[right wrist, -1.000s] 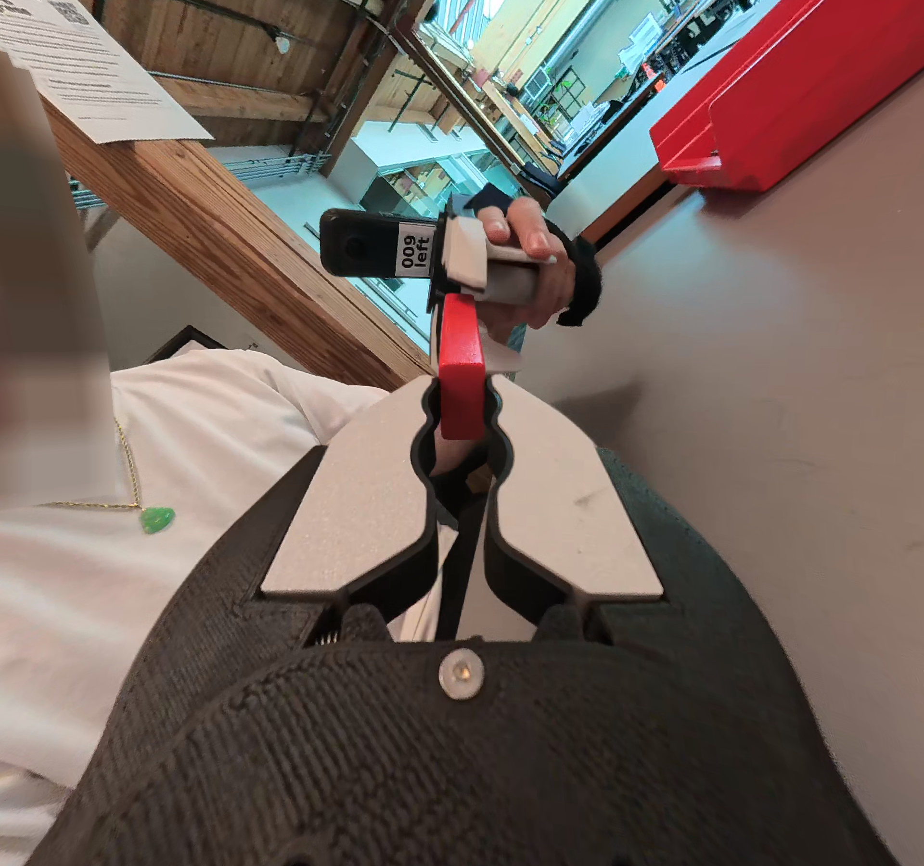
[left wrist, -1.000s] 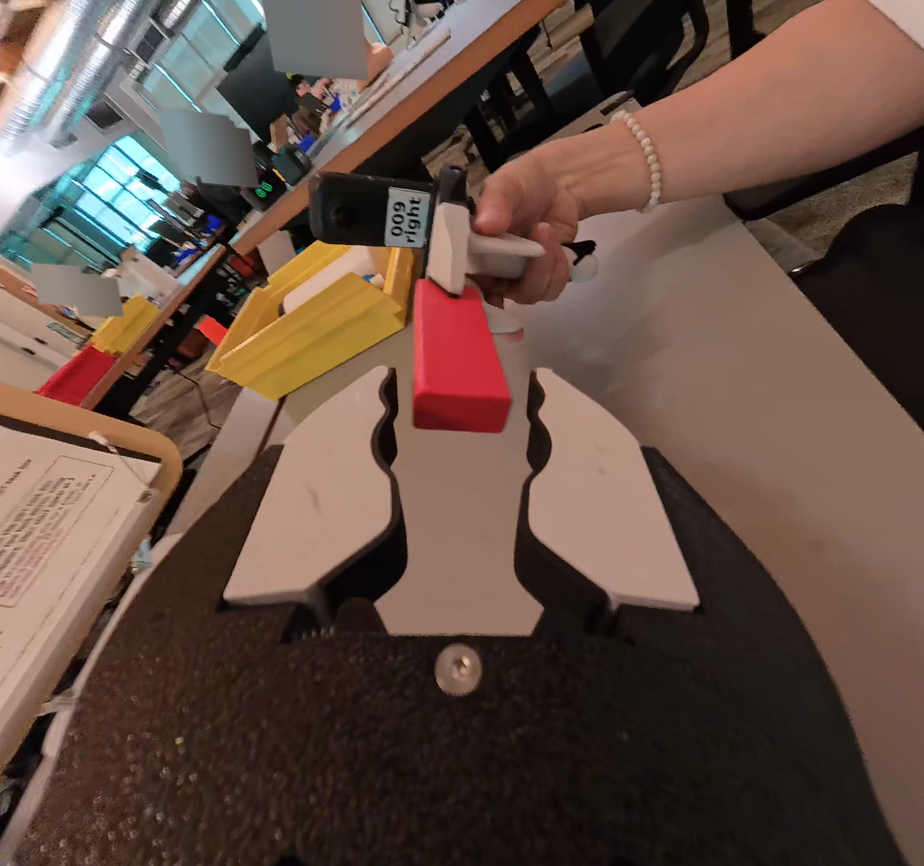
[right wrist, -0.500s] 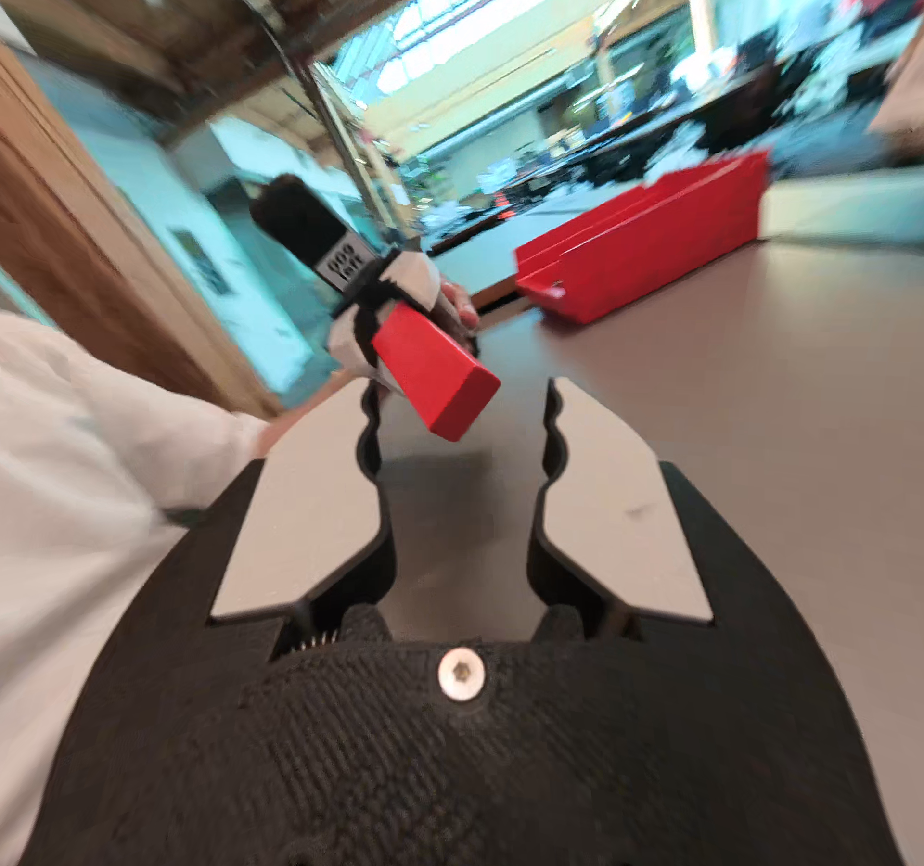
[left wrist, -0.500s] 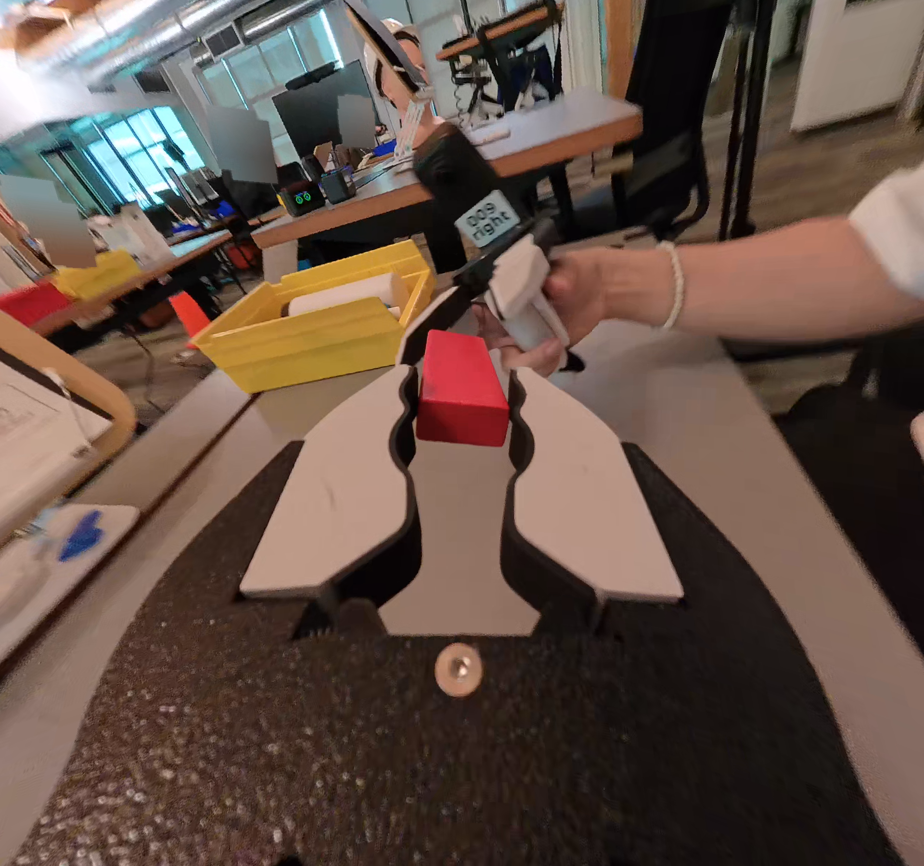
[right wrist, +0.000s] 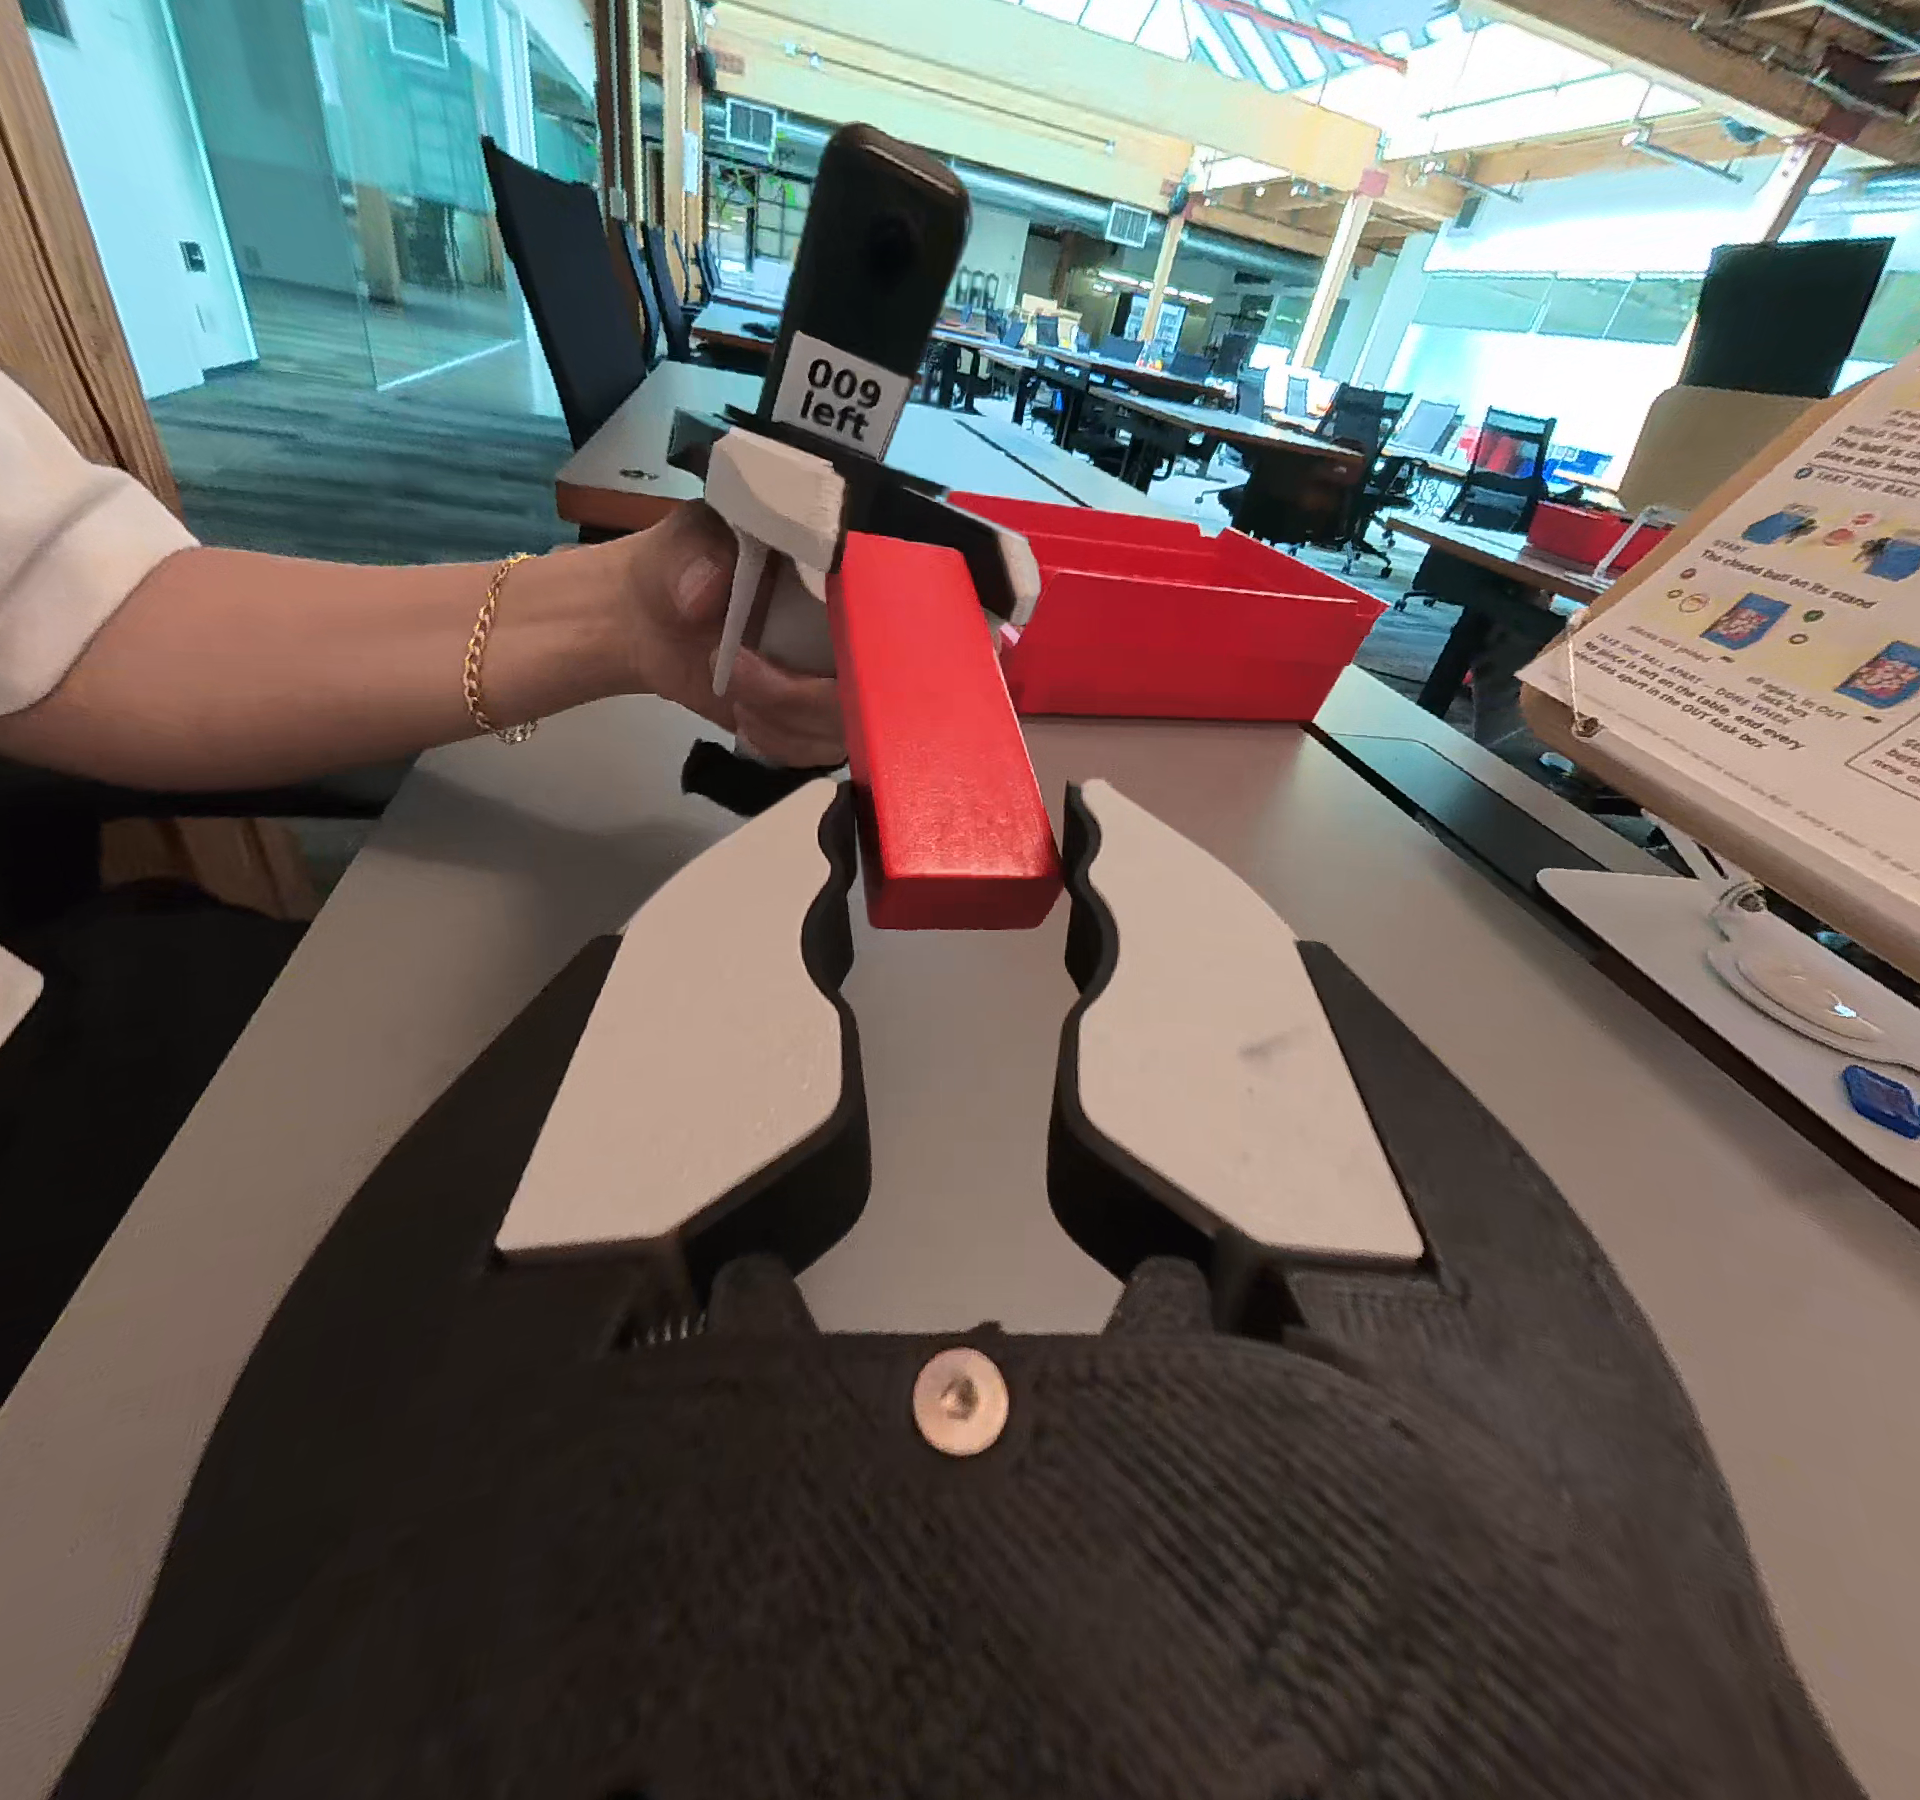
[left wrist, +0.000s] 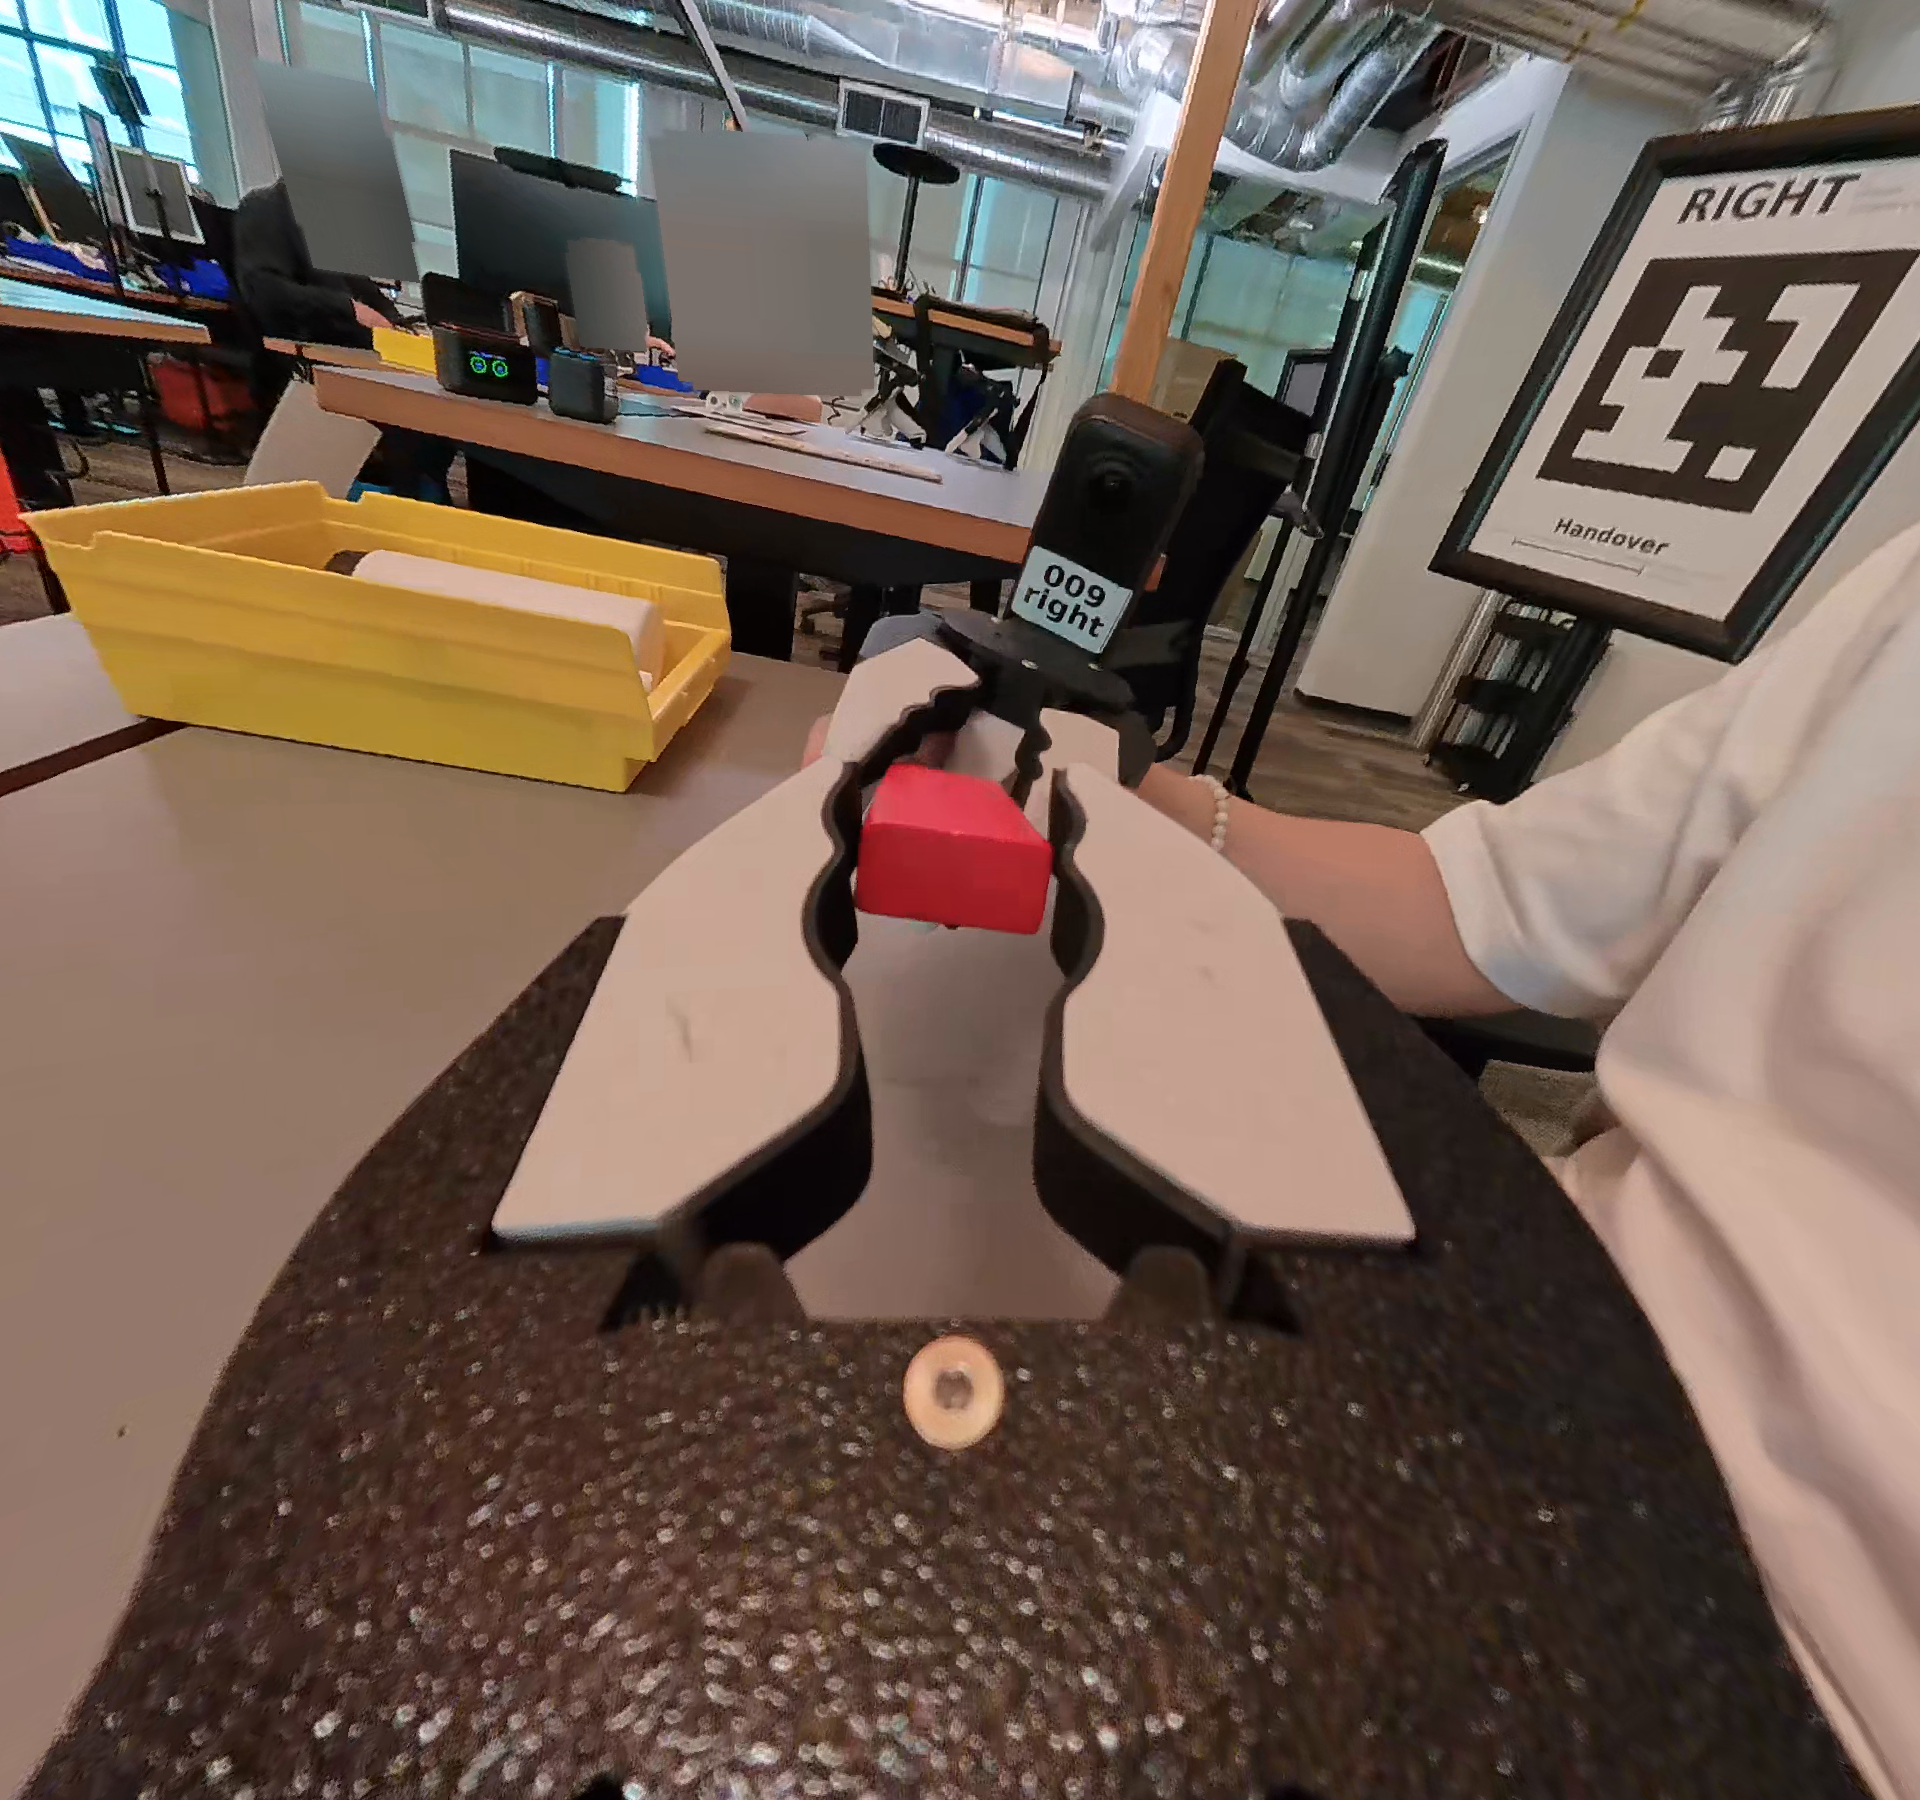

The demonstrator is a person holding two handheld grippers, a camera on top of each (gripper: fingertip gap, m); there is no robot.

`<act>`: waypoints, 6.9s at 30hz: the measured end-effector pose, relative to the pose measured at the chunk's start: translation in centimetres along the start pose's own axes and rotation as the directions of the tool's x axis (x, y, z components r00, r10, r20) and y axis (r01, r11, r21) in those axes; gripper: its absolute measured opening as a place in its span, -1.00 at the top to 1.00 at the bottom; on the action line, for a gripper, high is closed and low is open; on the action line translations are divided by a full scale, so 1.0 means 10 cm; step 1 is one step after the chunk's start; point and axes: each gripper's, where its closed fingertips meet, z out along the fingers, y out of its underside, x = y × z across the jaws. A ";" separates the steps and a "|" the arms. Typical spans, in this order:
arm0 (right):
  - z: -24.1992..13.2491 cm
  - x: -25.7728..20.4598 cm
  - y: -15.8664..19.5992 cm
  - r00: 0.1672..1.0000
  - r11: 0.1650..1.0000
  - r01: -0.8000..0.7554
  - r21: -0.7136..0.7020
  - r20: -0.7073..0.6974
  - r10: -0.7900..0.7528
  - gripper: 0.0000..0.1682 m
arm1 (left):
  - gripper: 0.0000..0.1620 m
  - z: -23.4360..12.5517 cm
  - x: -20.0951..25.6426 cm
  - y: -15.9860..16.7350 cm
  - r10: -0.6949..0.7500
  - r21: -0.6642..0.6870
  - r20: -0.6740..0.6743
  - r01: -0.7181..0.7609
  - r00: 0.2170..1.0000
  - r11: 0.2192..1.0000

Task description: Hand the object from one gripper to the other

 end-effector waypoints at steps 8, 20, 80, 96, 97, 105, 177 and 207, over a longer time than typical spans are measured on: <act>0.03 -0.04 0.00 0.992 0.993 -0.113 -0.026 0.054 0.115 0.57 | 0.48 -0.04 0.01 0.01 0.168 -0.028 0.044 -0.167 0.985 0.986; -0.03 -0.26 0.08 0.819 0.861 -0.486 -0.149 0.265 0.509 0.58 | 0.63 -0.10 0.07 0.15 0.767 -0.304 0.051 -0.721 0.640 0.622; 0.23 -0.13 0.38 0.988 0.931 -0.151 -0.334 -0.016 0.154 0.80 | 0.76 0.10 -0.05 -0.05 0.093 0.083 0.109 -0.103 0.990 0.991; -0.02 0.49 0.60 0.758 0.590 0.256 -0.766 -0.219 -0.614 0.80 | 0.39 0.21 -0.33 0.37 -0.116 -0.193 0.483 0.235 0.868 0.953; -0.02 0.51 0.58 0.727 0.564 0.284 -0.775 -0.210 -0.654 0.80 | 0.48 0.19 -0.35 0.37 -0.147 -0.172 0.491 0.261 0.858 0.950; 0.00 0.51 0.51 0.697 0.590 0.353 -0.726 -0.217 -0.684 0.80 | 0.58 0.12 -0.37 0.35 -0.102 -0.179 0.398 0.186 0.912 0.966; 0.21 0.04 0.07 0.721 0.726 -0.686 -0.051 0.080 0.688 0.53 | 0.42 -0.12 -0.09 0.23 0.248 -0.130 0.069 -0.238 0.966 0.963; 0.06 0.13 -0.06 0.922 0.923 -0.385 -0.009 -0.052 0.384 0.33 | 0.80 -0.11 -0.19 0.18 -0.119 0.030 -0.006 0.119 0.993 0.992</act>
